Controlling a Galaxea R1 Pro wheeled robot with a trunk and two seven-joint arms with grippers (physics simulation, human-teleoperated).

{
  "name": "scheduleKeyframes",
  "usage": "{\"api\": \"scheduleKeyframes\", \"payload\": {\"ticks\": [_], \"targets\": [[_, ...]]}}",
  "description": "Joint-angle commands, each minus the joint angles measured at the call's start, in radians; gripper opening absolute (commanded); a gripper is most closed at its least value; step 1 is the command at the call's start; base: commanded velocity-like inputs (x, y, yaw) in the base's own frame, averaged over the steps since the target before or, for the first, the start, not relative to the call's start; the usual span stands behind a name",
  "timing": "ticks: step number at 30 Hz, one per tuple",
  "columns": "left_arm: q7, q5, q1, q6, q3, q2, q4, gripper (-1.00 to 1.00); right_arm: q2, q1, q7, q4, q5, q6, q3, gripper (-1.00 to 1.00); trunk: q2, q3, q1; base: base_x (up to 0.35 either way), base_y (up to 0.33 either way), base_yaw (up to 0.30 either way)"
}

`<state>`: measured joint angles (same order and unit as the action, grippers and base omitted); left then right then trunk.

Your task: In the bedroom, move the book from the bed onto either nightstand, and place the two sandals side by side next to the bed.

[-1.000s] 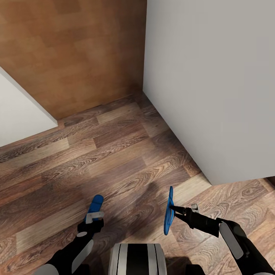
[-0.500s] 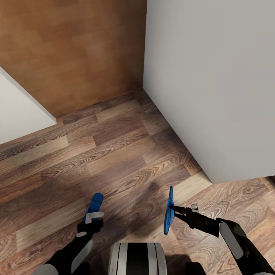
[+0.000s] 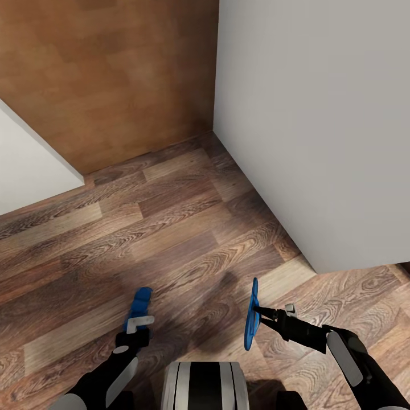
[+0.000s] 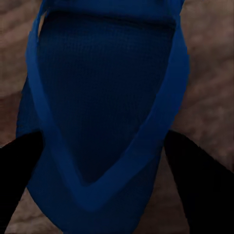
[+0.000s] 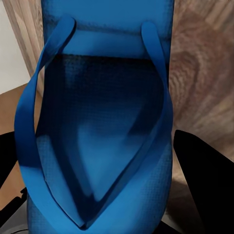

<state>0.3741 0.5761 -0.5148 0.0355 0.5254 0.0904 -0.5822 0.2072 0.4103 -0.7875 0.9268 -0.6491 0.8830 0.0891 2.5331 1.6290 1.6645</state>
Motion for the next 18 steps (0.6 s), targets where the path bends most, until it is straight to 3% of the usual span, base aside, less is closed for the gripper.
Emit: {"api": "scheduleKeyframes", "payload": {"ticks": [1,18], "targets": [[0.009,0.004,-0.001,0.004,0.008,0.001,-0.002,-1.0,0.0,0.0,-0.004,0.0,-0.001,0.005,0.001,-1.0,0.0,0.001,0.0,0.0,0.0,0.0],[0.009,0.004,-0.001,0.004,0.008,0.0,-0.002,-1.0,0.0,0.0,-0.004,0.0,0.0,0.005,0.005,-1.0,0.0,0.001,0.0,0.0,0.0,0.0]]}}
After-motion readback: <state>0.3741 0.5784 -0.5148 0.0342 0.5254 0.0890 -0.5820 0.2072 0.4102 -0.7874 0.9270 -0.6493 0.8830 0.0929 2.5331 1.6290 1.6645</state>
